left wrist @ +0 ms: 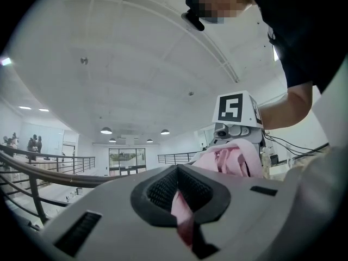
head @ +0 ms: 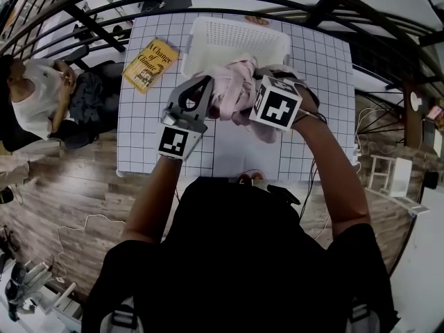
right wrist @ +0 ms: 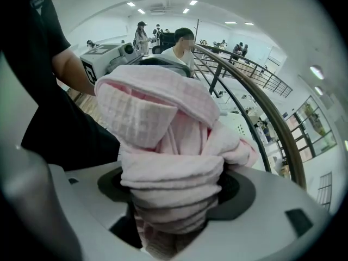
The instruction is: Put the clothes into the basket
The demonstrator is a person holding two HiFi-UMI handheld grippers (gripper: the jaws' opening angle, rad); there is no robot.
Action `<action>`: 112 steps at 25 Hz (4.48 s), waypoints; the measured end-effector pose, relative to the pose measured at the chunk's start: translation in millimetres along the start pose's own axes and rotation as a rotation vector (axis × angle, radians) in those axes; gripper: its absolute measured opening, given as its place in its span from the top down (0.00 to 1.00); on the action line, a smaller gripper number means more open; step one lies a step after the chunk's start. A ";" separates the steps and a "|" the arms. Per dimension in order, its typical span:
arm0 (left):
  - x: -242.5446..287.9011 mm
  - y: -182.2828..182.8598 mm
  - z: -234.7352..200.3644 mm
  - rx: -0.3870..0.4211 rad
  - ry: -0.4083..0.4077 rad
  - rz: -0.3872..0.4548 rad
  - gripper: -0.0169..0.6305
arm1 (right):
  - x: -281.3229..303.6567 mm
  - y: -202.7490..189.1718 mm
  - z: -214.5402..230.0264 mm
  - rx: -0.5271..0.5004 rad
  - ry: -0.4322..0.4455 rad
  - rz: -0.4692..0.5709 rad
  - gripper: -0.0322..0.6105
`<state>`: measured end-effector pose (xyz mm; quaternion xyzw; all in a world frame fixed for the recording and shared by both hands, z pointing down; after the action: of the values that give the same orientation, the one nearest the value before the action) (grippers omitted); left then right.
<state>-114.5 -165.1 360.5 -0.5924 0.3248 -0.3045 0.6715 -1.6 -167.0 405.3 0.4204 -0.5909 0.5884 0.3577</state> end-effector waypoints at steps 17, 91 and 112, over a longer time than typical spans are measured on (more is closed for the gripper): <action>29.7 29.4 -45.0 0.012 -0.041 0.083 0.97 | -30.0 25.1 56.6 0.002 -0.167 0.009 0.37; 214.8 -162.7 -86.3 0.025 -0.170 -0.208 0.97 | 275.3 -82.2 171.6 -0.034 0.047 -0.045 0.36; 213.4 -165.0 -88.4 0.024 -0.153 -0.216 0.97 | 265.6 -81.2 176.0 0.017 0.037 -0.019 0.25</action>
<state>-60.2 -405.9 500.5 -0.6374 0.2031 -0.3327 0.6646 -18.2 -358.7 671.9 0.4178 -0.5750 0.5980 0.3705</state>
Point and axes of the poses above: the fingertips, and each gripper's own axes: x forward along the fingers, z to its right, y out of its top, the point moved 4 cm from there along -x, backward along the fingers, and after that the axes turned 2 degrees about z, right-handed, at the moved point
